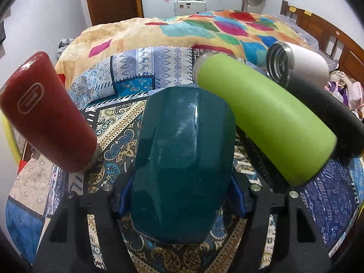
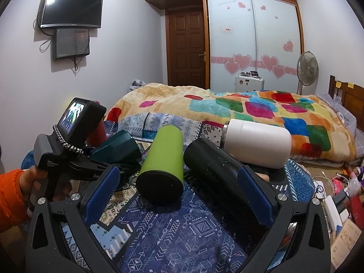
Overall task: Flip cup upright
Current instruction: 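Lift the dark green mug with the left tool toward the right tool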
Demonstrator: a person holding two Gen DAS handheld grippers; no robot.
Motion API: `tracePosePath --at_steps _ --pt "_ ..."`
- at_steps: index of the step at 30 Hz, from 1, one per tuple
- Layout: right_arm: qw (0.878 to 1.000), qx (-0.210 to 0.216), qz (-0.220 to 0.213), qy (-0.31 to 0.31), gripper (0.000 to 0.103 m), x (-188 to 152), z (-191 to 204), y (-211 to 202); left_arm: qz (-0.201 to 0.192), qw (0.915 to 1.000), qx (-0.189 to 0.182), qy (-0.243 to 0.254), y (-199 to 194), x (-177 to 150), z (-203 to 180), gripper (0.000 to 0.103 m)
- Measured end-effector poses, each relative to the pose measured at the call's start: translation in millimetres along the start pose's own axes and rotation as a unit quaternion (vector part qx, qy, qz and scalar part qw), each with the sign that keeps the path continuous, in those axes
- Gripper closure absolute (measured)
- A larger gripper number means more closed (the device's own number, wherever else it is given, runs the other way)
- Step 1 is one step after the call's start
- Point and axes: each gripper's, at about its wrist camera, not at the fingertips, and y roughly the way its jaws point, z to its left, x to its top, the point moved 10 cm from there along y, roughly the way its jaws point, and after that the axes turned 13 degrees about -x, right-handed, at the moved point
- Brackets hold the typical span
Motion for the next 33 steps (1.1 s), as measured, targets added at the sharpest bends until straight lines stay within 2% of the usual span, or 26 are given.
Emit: tracePosePath --at_steps 13,21,28,33 --pt "1.000 0.004 -0.007 0.009 0.000 3 -1 -14 -0.039 0.9990 -0.007 0.023 -64 -16 -28 0.035" --pt "1.000 0.002 -0.025 0.015 0.000 11 -6 -44 -0.059 0.9966 -0.020 0.054 -103 -25 -72 0.035" --pt "0.999 -0.003 -0.034 0.024 0.000 9 -17 -71 -0.059 0.9943 -0.043 0.078 -112 -38 -115 0.035" --pt "0.999 -0.013 -0.030 0.028 0.000 3 -27 -78 -0.054 0.9927 -0.062 0.088 -103 -48 -139 0.035"
